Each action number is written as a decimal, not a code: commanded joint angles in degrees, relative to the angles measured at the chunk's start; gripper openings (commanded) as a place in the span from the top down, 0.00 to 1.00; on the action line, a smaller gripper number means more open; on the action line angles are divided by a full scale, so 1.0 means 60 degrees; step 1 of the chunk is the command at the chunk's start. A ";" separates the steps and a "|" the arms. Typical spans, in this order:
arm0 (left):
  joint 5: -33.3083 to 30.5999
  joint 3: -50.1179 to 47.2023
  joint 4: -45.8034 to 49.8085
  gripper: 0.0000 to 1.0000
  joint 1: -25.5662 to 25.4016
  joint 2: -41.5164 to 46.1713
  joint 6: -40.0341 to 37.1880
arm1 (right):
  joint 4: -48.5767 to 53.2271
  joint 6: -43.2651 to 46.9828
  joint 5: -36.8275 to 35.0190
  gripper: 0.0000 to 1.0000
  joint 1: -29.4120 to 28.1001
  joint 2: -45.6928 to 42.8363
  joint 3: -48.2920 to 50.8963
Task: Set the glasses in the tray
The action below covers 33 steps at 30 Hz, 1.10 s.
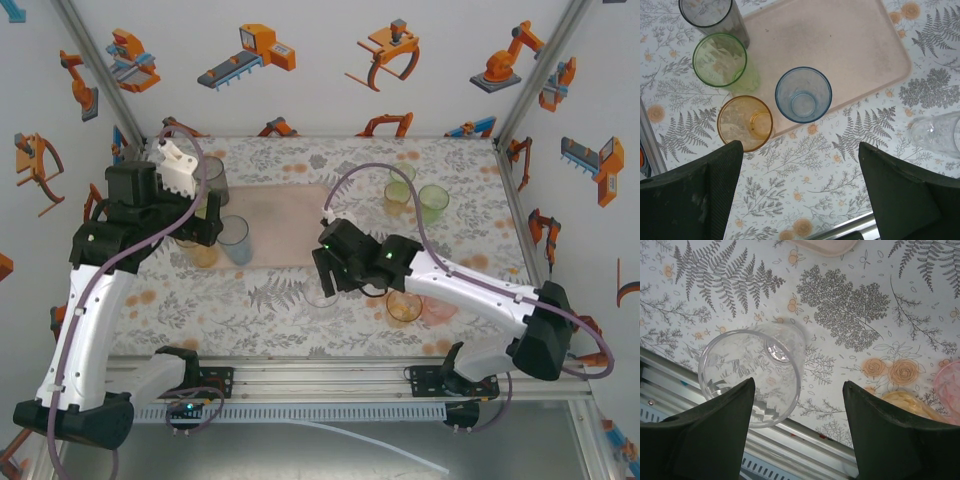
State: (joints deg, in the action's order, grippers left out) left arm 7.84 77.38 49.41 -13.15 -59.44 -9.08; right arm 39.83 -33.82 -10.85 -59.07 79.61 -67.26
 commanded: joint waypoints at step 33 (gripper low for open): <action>0.0349 0.0417 -0.0007 0.09 0.0129 -0.0472 0.0143 | 0.0216 0.0217 -0.1524 0.58 -0.0290 0.1287 -0.0683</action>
State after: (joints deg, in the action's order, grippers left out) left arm 9.02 77.69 49.10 -12.91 -63.18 -8.62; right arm 41.58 -32.73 -18.06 -60.49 86.89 -70.15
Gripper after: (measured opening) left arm 0.912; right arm 0.421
